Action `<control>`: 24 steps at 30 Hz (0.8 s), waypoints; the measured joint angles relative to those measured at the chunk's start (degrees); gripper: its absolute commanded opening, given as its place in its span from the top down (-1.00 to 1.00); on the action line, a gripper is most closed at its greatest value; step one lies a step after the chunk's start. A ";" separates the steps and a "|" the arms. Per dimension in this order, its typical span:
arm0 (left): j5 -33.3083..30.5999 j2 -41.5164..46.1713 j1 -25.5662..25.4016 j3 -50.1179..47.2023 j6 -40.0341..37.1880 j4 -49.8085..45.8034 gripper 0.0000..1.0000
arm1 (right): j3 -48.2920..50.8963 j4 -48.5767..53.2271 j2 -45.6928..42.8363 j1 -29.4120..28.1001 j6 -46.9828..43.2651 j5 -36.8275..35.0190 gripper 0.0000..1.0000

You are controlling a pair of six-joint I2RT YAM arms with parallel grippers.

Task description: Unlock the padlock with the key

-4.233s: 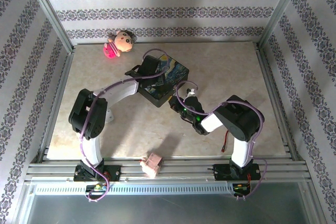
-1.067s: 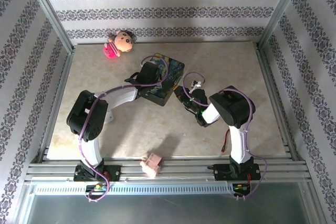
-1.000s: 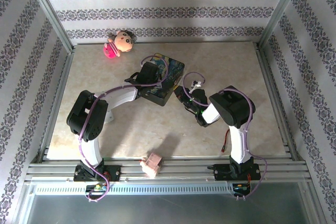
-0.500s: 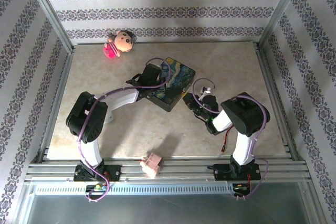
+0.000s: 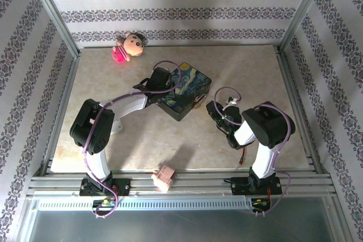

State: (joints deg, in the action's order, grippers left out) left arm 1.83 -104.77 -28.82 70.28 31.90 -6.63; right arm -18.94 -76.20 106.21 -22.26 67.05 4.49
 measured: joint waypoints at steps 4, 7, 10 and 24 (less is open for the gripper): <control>-1.11 0.04 0.17 0.09 0.00 -0.39 1.00 | 0.00 -0.37 0.13 0.00 -0.22 -0.59 0.60; -1.18 0.04 0.17 0.11 0.00 -0.42 1.00 | -0.33 -0.04 0.17 0.00 -1.05 -0.39 0.48; -1.18 0.04 0.17 0.11 0.00 -0.44 1.00 | -2.91 0.63 1.09 0.00 -1.46 0.98 0.40; -1.18 0.04 0.17 0.24 0.00 -0.74 1.00 | -7.74 0.31 7.21 -2.01 0.13 3.82 0.28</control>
State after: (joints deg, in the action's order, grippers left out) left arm 0.64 -104.73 -28.64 70.52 31.90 -7.38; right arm -26.68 -75.90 113.43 -24.27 67.18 8.32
